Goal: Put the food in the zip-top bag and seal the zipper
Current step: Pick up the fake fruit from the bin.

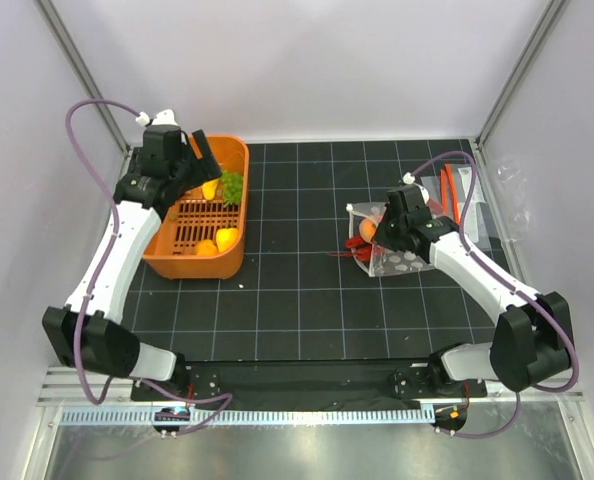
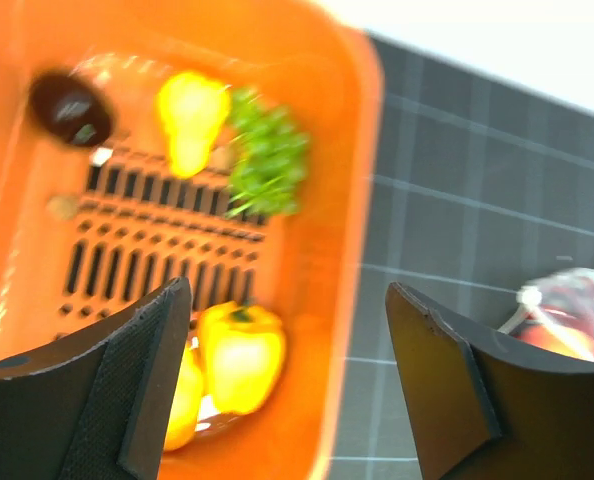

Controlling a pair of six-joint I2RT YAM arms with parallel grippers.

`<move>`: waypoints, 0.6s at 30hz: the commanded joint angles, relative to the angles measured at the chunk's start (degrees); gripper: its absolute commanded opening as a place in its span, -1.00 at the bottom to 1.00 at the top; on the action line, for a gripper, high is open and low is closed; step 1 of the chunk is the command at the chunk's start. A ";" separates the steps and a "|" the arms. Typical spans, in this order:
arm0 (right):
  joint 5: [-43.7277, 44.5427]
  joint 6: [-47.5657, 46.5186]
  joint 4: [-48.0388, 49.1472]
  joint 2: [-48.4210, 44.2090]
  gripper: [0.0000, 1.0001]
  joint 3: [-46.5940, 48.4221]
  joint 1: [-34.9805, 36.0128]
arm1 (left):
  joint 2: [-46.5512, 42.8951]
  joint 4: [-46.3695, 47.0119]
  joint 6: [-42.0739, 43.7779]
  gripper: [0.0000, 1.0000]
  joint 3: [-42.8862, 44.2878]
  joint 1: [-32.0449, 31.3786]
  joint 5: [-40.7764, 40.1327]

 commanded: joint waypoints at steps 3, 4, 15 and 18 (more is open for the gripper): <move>-2.09 -4.53 0.11 2.62 -0.98 4.27 -0.14 | 8.31 -2.78 -0.97 0.63 1.47 7.04 4.53; -2.00 -5.14 -0.42 3.15 -0.98 4.97 -0.14 | 10.08 -2.52 -1.06 0.62 2.34 8.70 5.49; -2.97 -7.26 0.11 4.92 -0.98 6.38 -0.14 | 28.98 -1.90 2.54 0.98 14.73 10.39 7.52; -2.09 -7.43 0.02 4.74 -0.98 6.91 -0.14 | 32.94 -1.99 2.80 0.93 17.46 10.30 8.05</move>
